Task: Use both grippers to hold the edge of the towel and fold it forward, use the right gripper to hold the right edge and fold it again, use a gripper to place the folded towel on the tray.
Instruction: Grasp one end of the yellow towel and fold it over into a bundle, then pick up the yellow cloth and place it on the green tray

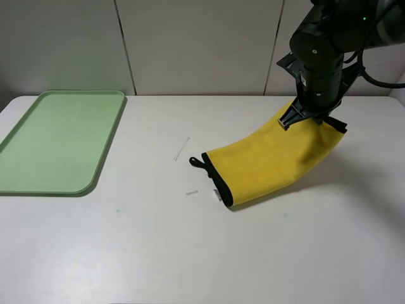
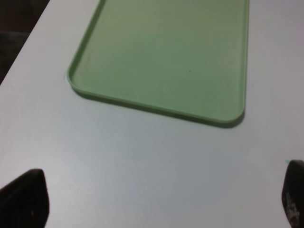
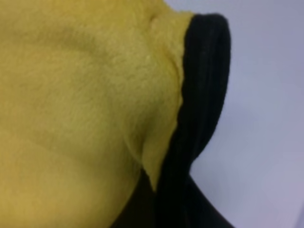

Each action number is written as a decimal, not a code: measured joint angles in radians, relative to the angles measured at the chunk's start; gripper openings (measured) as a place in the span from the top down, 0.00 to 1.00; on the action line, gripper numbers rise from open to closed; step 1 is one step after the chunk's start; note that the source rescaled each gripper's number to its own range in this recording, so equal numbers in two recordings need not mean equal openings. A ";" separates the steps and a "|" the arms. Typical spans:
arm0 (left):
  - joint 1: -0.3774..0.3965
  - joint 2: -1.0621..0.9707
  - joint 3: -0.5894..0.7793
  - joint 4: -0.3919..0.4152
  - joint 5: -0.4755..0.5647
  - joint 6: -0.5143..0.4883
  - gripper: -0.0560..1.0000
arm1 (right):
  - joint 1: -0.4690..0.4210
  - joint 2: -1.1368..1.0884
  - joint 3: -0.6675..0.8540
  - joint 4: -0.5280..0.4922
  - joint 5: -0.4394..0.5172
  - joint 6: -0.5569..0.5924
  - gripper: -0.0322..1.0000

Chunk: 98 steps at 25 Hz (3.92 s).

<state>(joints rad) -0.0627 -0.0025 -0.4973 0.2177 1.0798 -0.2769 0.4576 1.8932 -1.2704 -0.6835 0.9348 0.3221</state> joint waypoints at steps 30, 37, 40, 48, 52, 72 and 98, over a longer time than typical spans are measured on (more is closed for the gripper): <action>0.000 0.000 0.000 0.000 0.000 0.000 0.01 | 0.000 -0.015 -0.001 0.448 -0.011 -0.192 0.95; 0.000 0.000 0.000 0.000 0.000 0.000 0.01 | 0.000 -0.015 -0.001 0.583 -0.028 -0.198 0.95; 0.000 0.000 0.000 0.000 0.000 0.000 0.01 | 0.000 -0.015 -0.001 0.661 -0.059 -0.198 0.95; 0.000 0.000 0.000 0.000 0.000 0.000 0.01 | 0.000 -0.015 -0.001 0.789 -0.114 -0.198 0.95; 0.000 0.000 0.000 0.000 0.000 0.000 0.01 | 0.000 -0.015 -0.001 0.807 -0.125 -0.198 0.95; 0.000 0.000 0.000 0.000 0.000 0.000 0.01 | 0.000 -0.015 -0.001 0.921 -0.174 -0.206 0.01; 0.000 0.000 0.000 0.000 0.000 0.000 0.01 | 0.000 -0.349 0.013 0.827 0.271 -0.313 0.00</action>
<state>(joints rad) -0.0627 -0.0025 -0.4973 0.2180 1.0798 -0.2769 0.4576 1.5437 -1.2578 0.1433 1.2055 0.0092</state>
